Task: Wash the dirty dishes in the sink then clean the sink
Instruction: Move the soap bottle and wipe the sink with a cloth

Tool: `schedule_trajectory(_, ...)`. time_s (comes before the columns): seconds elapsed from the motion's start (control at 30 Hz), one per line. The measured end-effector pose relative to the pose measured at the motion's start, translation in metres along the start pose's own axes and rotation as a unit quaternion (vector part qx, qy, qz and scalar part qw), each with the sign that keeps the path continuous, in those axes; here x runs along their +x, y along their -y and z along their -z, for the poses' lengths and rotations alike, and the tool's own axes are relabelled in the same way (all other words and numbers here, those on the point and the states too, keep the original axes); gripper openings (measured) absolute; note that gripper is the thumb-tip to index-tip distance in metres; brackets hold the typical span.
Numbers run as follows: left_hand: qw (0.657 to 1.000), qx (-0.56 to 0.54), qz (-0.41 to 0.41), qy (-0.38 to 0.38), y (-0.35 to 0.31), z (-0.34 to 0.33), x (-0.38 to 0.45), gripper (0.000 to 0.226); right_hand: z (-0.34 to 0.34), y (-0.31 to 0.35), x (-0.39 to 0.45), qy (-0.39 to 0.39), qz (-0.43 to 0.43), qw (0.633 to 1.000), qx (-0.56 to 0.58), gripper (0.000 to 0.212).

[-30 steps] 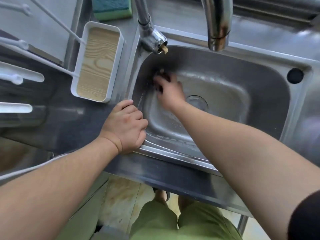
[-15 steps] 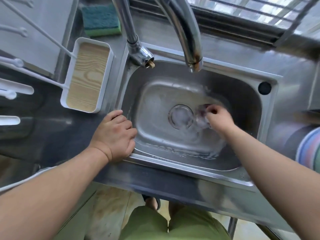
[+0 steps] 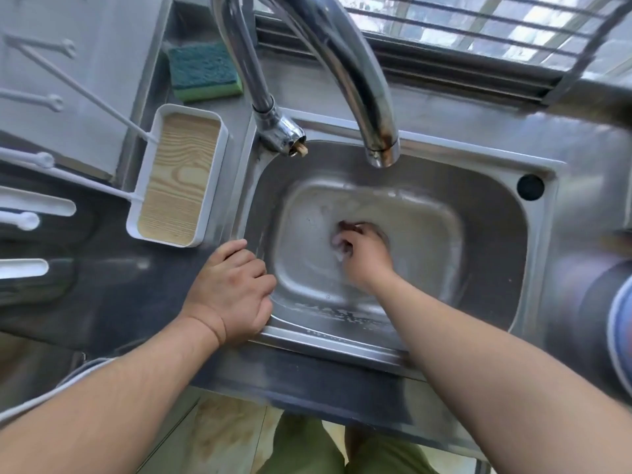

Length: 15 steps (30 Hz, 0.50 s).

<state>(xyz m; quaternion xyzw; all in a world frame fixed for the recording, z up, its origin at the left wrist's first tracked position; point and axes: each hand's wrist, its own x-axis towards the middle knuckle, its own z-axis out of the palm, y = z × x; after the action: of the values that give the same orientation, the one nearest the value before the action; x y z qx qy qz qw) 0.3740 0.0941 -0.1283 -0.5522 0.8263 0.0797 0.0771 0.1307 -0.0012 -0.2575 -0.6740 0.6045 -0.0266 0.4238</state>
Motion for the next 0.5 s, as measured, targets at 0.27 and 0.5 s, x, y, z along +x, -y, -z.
schedule_trajectory(0.27, 1.000, -0.003, -0.011, -0.025, 0.000, -0.001, 0.000, 0.020, 0.047, -0.029, -0.042, -0.062, -0.310, 0.879, 0.357, 0.025)
schedule_trajectory(0.5, 1.000, -0.005, -0.016, -0.003, 0.002, 0.000, 0.000, 0.020, 0.088, -0.011, -0.082, -0.032, -0.384, 0.615, 0.688, 0.024)
